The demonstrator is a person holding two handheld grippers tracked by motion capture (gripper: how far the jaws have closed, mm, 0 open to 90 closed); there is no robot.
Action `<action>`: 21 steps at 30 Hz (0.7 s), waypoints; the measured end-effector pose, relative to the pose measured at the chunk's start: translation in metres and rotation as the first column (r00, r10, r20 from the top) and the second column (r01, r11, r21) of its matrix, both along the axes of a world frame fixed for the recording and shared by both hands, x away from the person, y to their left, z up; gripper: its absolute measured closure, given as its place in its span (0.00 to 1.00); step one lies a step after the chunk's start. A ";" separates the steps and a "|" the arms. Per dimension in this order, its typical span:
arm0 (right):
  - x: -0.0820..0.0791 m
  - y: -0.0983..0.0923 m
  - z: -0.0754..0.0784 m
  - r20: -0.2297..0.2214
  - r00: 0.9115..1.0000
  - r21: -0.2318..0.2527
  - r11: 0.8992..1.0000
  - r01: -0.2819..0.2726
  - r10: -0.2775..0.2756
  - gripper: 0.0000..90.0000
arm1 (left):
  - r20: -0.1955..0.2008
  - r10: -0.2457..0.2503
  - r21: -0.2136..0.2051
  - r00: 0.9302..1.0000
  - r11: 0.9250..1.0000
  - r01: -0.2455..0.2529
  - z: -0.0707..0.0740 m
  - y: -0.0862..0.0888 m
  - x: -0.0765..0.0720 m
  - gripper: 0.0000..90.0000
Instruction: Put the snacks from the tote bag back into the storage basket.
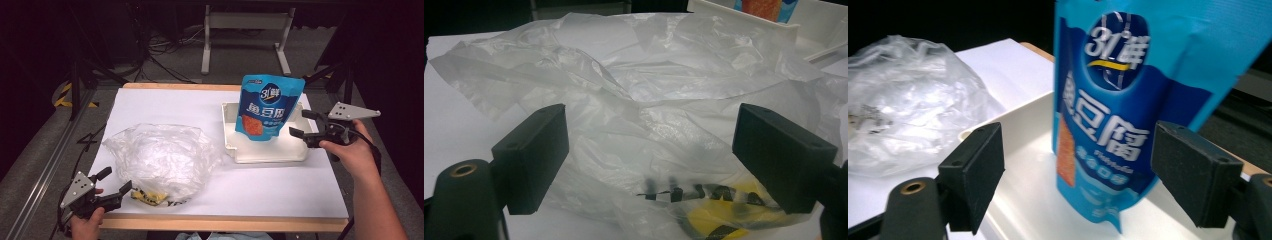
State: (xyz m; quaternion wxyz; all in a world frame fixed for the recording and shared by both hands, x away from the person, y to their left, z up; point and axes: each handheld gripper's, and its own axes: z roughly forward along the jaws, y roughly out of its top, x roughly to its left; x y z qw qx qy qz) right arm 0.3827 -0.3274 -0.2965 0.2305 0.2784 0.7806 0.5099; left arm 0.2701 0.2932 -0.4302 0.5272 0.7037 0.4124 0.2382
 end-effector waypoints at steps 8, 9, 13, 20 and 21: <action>-0.021 0.014 -0.009 -0.002 0.999 0.065 0.996 -0.053 0.053 0.22 | 0.002 0.000 0.000 1.000 1.000 0.000 0.000 0.000 0.000 0.17; -0.024 0.017 -0.012 -0.006 0.998 0.067 0.996 -0.060 0.061 0.22 | -0.002 -0.001 0.003 1.000 1.000 0.001 0.000 0.001 0.000 0.17; -0.035 0.028 -0.024 -0.074 0.995 0.070 0.996 -0.063 0.068 0.20 | -0.003 -0.001 0.002 1.000 1.000 0.001 0.000 0.000 0.000 0.17; -0.044 0.043 -0.045 -0.052 0.990 0.068 0.989 -0.128 0.132 0.17 | 0.004 0.000 -0.002 1.000 1.000 0.000 0.000 0.001 0.000 0.17; -0.044 0.043 -0.045 -0.052 0.990 0.068 0.989 -0.128 0.132 0.17 | 0.004 0.000 -0.002 1.000 1.000 0.000 0.000 0.001 0.000 0.17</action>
